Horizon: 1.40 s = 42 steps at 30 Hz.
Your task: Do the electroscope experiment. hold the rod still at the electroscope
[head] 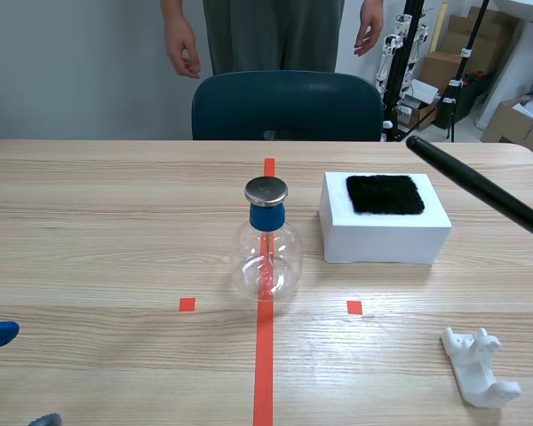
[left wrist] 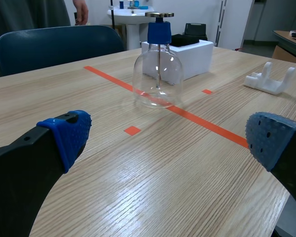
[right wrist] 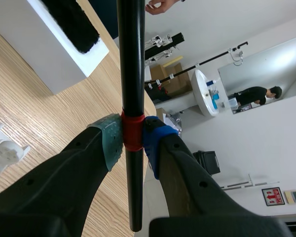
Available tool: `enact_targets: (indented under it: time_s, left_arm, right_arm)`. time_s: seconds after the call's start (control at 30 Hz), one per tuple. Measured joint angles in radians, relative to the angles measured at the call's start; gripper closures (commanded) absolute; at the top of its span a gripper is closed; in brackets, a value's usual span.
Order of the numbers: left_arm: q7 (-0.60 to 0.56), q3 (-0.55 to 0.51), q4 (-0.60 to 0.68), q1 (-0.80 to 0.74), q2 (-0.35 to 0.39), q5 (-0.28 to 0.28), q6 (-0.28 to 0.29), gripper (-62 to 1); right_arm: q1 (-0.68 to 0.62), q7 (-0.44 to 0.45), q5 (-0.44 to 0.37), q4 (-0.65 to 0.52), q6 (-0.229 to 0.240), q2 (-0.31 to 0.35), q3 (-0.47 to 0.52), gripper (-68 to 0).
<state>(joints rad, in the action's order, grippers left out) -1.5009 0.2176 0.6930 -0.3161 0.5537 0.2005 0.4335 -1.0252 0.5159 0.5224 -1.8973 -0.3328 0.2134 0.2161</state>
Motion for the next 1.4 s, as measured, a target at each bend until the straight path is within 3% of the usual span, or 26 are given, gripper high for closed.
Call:
enact_targets:
  time_s: [0.53,0.73,1.03,1.3,1.4]
  left_arm:
    - [0.000,0.000,0.000,0.000,0.000,0.000,0.000,-62.3]
    - [0.000,0.000,0.000,0.000,0.000,0.000,0.000,-62.3]
    - [0.000,0.000,0.000,0.000,0.000,0.000,0.000,-62.3]
    - [0.000,0.000,0.000,0.000,0.000,0.000,0.000,-62.3]
    - [0.000,0.000,0.000,0.000,0.000,0.000,0.000,-62.3]
  right_arm:
    - [0.027,-0.005,0.048,0.000,0.000,0.000,0.019,-0.2]
    - [0.116,-0.080,0.050,0.000,0.000,0.000,0.058,-0.2]
    - [0.311,-0.409,0.268,0.000,0.003,0.079,0.012,-0.2]
    - [0.426,-0.576,0.503,0.000,0.006,0.111,-0.164,-0.2]
    - [0.460,-0.637,0.595,0.000,0.053,0.111,-0.229,-0.2]
